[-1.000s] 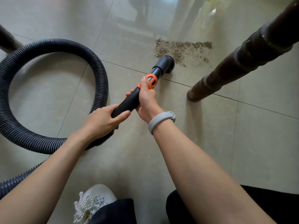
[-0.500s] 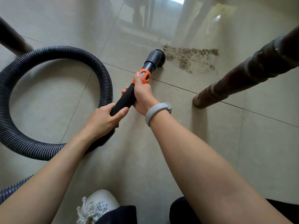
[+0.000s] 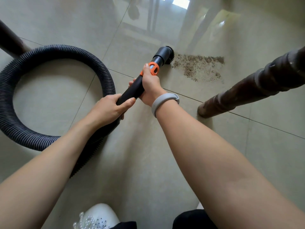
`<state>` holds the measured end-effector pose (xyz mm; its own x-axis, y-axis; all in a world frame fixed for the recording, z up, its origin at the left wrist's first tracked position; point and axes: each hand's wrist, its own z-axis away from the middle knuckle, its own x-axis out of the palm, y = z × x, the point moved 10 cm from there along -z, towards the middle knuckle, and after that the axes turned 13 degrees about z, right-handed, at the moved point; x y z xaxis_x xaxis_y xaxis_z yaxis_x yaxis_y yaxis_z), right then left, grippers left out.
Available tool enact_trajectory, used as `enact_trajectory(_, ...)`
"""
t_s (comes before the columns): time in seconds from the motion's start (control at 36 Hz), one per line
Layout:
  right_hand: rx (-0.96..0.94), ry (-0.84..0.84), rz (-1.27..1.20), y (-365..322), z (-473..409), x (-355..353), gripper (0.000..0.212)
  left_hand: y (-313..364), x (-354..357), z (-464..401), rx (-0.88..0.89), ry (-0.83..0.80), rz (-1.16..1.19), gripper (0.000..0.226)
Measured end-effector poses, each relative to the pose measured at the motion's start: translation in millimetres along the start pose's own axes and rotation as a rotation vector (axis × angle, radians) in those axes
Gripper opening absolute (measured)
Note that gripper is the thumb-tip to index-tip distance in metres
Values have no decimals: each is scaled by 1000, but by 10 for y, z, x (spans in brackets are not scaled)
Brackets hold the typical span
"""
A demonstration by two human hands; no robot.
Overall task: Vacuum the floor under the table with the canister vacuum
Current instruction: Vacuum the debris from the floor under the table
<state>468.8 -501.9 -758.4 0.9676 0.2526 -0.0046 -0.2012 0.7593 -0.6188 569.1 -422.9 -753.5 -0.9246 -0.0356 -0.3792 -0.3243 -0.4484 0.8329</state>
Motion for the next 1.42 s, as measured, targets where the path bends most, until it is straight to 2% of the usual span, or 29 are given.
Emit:
enact_trajectory(0.22,-36,17,5,-276,-119,-54,37,147,25,-269,19,-35,25,57)
enact_trajectory(0.42,-30,33,-12,-310,-168,-141,39,234,72,-332,18,-58,18,47)
enact_trajectory(0.83,-6,25,-50,50,-5,-62,41,33,73,3,11,-79,88,47)
enact_trajectory(1.0,13,18,-91,182,98,-11,36,-23,43,145,-2,-88,105,57)
enact_trajectory(1.33,20,40,-140,391,186,-71,35,-57,88,304,-5,-135,57,40)
enact_trajectory(1.42,19,51,-145,390,175,-97,35,-49,99,290,-11,-130,47,43)
